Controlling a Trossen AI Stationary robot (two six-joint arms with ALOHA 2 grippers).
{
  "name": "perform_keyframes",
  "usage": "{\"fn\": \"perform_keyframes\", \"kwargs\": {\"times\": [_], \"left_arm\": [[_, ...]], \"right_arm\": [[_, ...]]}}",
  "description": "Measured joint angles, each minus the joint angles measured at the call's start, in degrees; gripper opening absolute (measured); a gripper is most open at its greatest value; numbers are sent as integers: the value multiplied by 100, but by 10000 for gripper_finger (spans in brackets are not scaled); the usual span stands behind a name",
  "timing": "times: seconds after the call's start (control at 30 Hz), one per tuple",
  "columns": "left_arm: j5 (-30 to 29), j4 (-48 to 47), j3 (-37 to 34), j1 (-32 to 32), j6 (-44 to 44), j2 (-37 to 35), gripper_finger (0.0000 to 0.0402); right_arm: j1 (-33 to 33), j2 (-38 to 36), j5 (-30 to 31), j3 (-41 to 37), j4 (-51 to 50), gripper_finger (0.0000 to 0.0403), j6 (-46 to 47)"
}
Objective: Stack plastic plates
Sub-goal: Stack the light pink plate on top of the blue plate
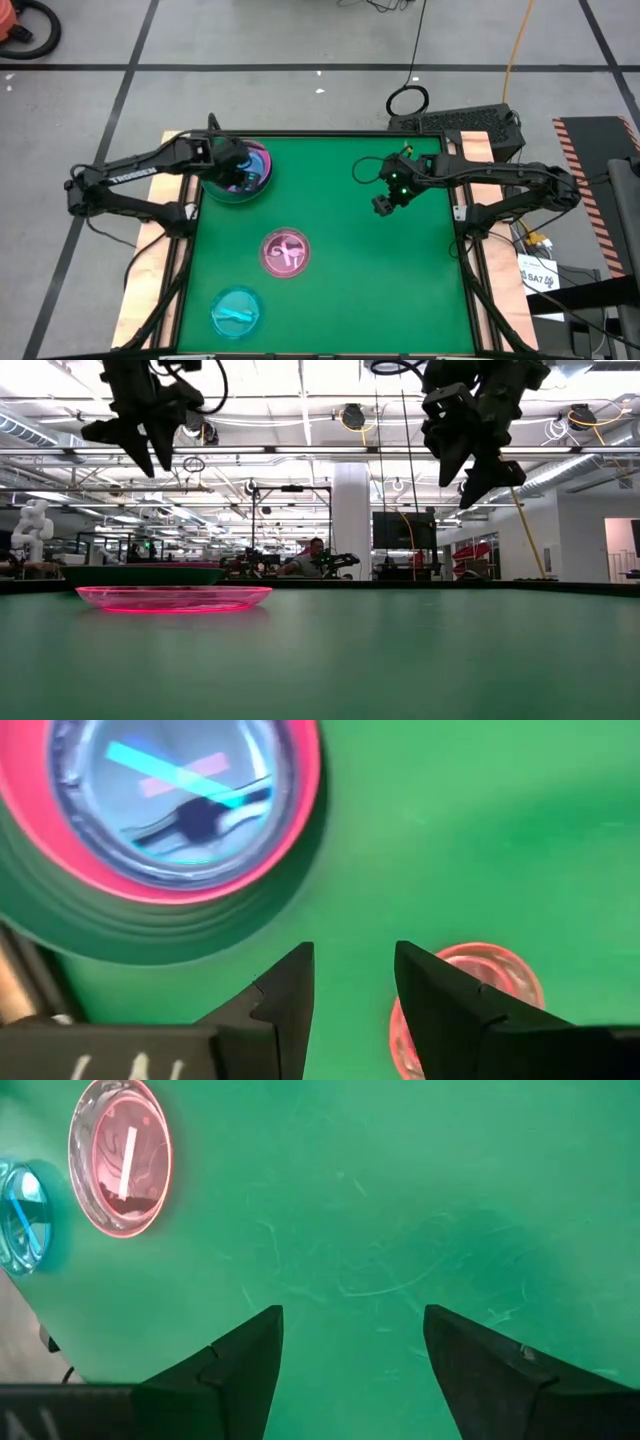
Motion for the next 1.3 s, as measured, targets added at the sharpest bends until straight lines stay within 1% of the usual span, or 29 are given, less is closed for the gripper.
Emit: {"fn": "perform_keyframes", "kwargs": {"times": [0.13, 0.2, 0.33, 0.4, 0.7, 0.9, 1.03, 1.3], "left_arm": [[-111, 153, 0, -382, -139, -50, 147], [-196, 268, 0, -612, 32, 4, 147], [-202, 623, 2, -1103, 613, 251, 147], [-174, 780, 2, -1287, 764, 371, 147], [-47, 1048, 2, -1874, 858, 1023, 147], [-40, 1324, 2, -2132, 863, 1471, 147], [-5, 1559, 2, -2227, 1035, 1769, 147], [239, 1786, -19, -2112, 1172, 2145, 147]], "right_arm": [[43, 0, 3, 0, 3, 235, -2], [43, 0, 4, 0, 34, 235, -2], [43, 0, 1, 0, 133, 235, -9], [43, 0, -5, 0, 185, 235, -10], [300, 0, -12, 0, 198, 235, 113], [492, 0, -12, 0, 193, 235, 125], [596, 0, -15, 0, 181, 235, 110], [823, -2, -4, 0, 3, 235, -6]]}}
